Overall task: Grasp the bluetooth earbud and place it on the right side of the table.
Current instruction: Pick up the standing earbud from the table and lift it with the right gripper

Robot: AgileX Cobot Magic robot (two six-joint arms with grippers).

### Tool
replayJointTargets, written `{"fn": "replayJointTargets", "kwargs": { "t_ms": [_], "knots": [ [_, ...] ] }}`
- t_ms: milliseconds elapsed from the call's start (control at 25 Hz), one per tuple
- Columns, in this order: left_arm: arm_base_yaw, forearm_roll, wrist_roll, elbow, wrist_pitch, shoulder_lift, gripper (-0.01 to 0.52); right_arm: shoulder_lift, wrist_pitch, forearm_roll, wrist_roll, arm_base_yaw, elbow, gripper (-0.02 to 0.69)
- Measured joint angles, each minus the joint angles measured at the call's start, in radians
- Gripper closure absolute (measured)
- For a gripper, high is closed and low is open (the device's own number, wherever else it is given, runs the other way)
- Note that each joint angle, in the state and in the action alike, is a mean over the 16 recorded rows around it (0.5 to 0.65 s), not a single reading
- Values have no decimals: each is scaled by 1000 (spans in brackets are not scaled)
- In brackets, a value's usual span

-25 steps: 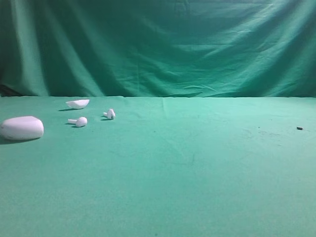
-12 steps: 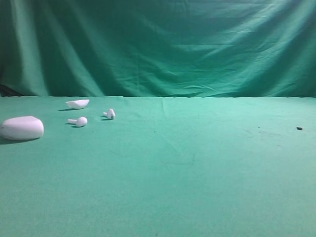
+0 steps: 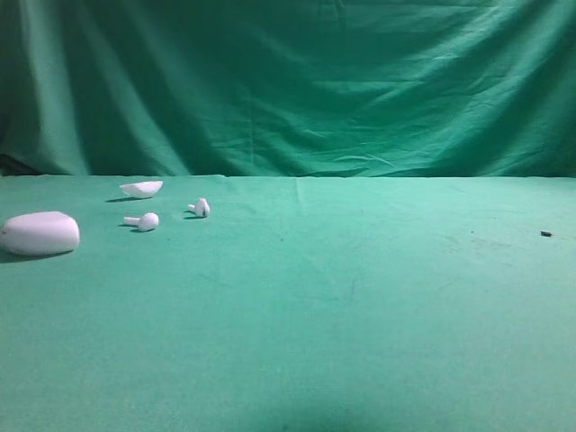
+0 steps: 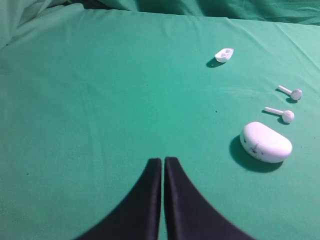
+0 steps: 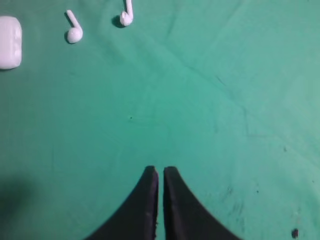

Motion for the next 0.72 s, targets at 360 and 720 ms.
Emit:
{"fn": "replayJointTargets", "kwargs": {
  "t_ms": [360,720],
  "knots": [
    [0,0,0,0,0,0,514,367,53,-6,-7,69,-369,501],
    [0,0,0,0,0,0,514,623,48,-8,10,102,-615,273]
  ]
}}
